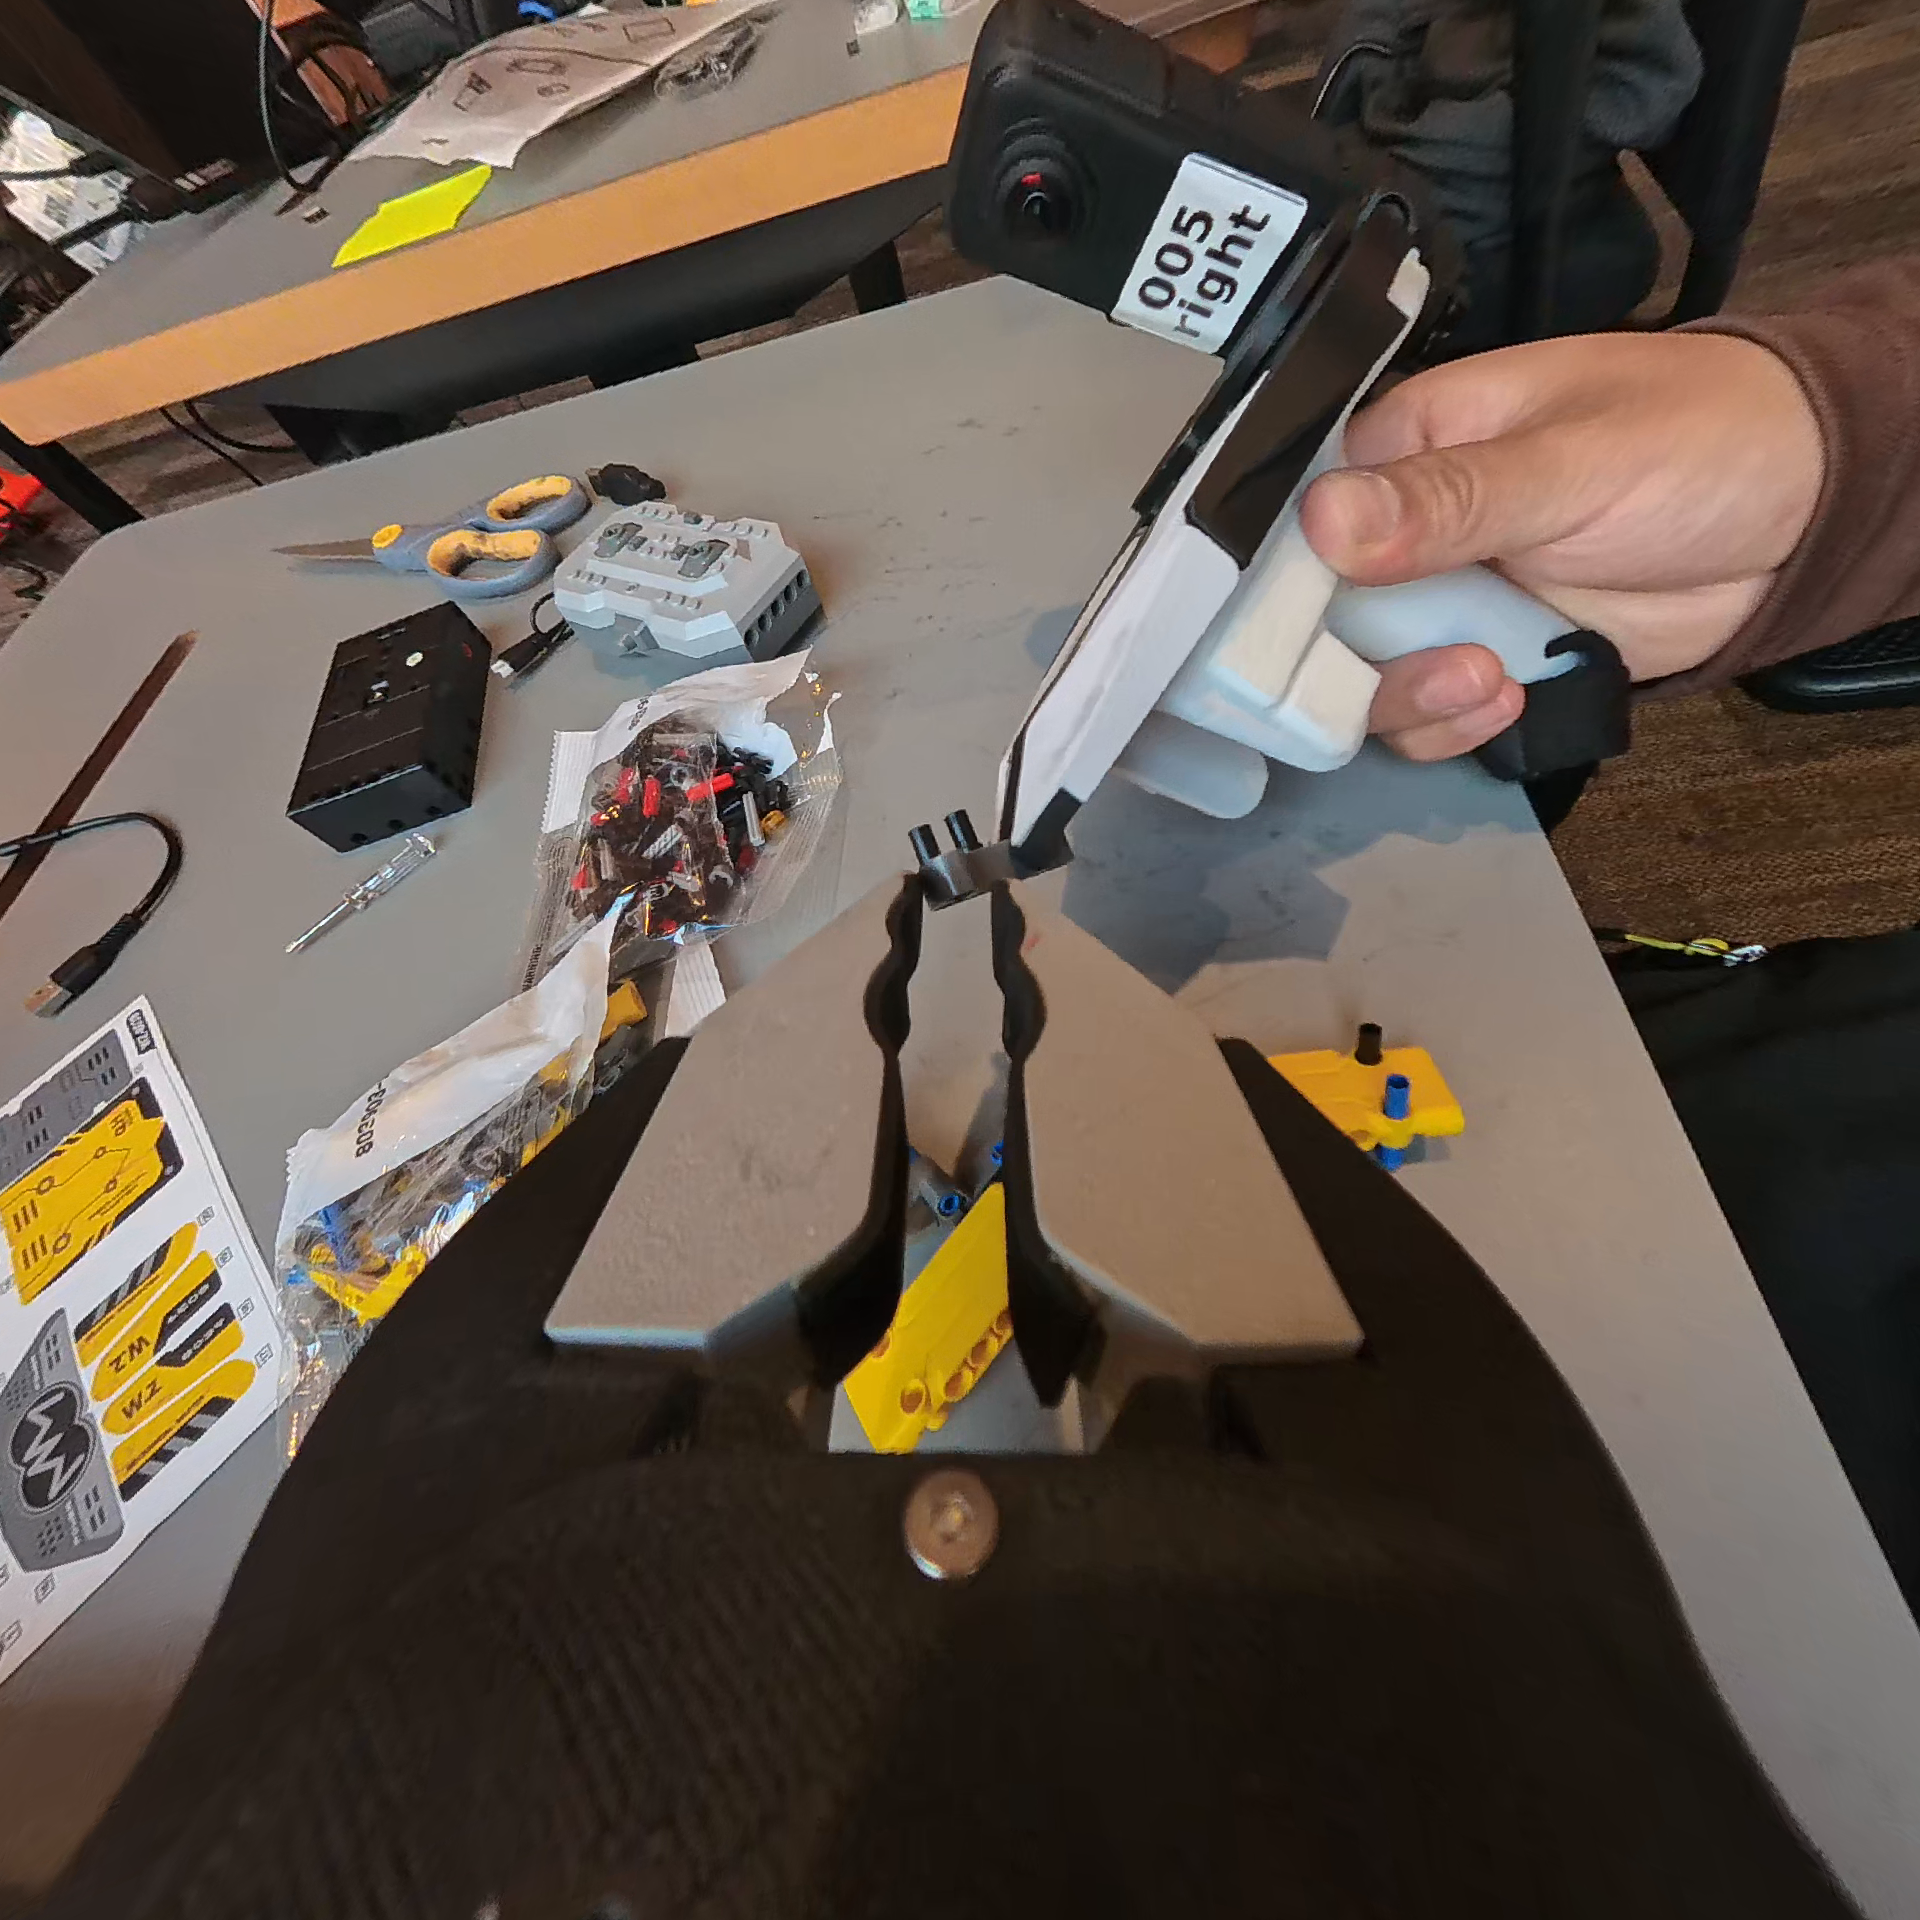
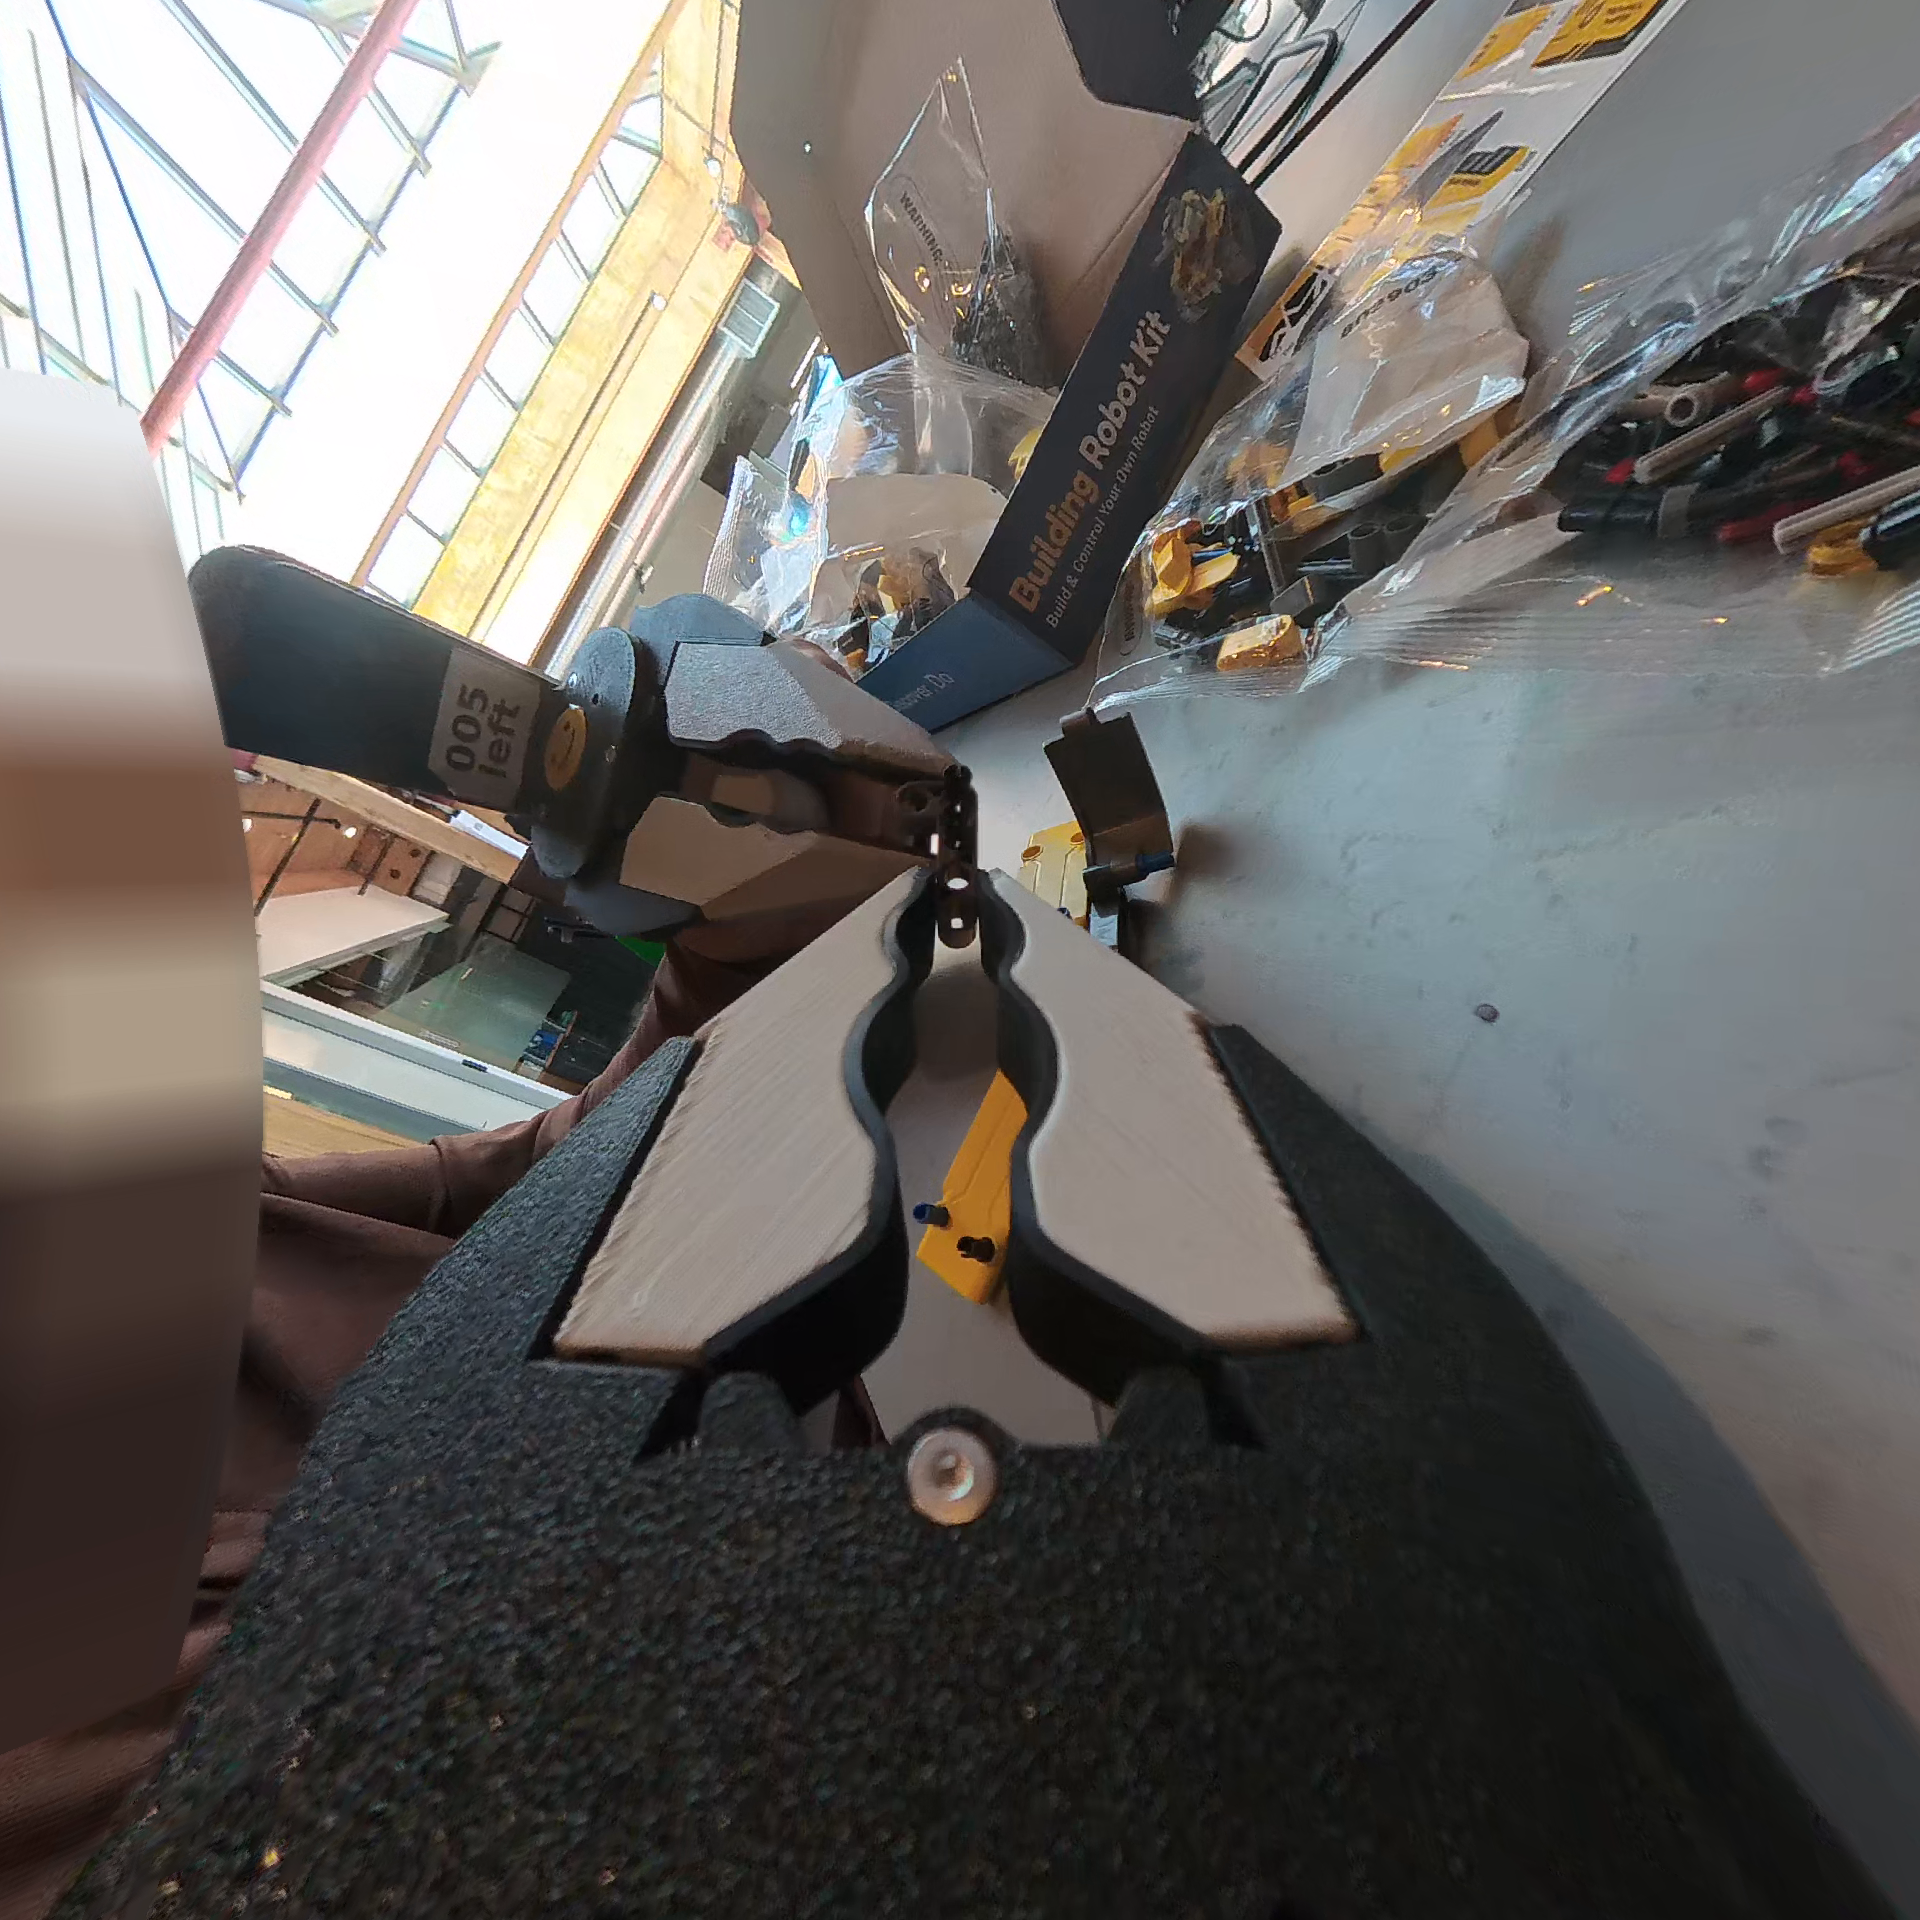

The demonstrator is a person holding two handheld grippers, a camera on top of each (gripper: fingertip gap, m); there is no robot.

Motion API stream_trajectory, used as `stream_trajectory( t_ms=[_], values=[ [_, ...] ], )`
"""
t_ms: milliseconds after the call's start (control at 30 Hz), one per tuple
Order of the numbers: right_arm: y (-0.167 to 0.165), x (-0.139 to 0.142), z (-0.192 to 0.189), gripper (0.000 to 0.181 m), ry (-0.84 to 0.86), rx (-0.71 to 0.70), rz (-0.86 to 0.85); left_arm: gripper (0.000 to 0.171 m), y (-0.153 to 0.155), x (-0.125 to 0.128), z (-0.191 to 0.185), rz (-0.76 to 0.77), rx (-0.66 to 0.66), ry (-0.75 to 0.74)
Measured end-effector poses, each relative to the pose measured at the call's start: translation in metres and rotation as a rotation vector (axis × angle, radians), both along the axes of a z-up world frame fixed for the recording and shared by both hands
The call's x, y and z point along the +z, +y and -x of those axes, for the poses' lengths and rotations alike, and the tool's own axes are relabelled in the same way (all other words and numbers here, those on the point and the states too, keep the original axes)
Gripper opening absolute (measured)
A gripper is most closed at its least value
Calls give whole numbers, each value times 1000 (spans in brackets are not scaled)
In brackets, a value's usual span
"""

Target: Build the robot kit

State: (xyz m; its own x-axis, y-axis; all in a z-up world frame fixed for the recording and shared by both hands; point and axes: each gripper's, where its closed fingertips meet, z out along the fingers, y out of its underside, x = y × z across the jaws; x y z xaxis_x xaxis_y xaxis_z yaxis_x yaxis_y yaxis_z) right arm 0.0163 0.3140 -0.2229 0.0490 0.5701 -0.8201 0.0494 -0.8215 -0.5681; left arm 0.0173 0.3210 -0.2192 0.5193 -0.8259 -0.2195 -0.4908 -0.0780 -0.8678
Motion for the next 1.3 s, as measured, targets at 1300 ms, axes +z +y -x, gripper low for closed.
stream_trajectory(
  t_ms=[1300],
  values=[
    [-22,-6,-14,52,-297,98,-483,6,-10,17,12,104,85,-3]
  ],
)
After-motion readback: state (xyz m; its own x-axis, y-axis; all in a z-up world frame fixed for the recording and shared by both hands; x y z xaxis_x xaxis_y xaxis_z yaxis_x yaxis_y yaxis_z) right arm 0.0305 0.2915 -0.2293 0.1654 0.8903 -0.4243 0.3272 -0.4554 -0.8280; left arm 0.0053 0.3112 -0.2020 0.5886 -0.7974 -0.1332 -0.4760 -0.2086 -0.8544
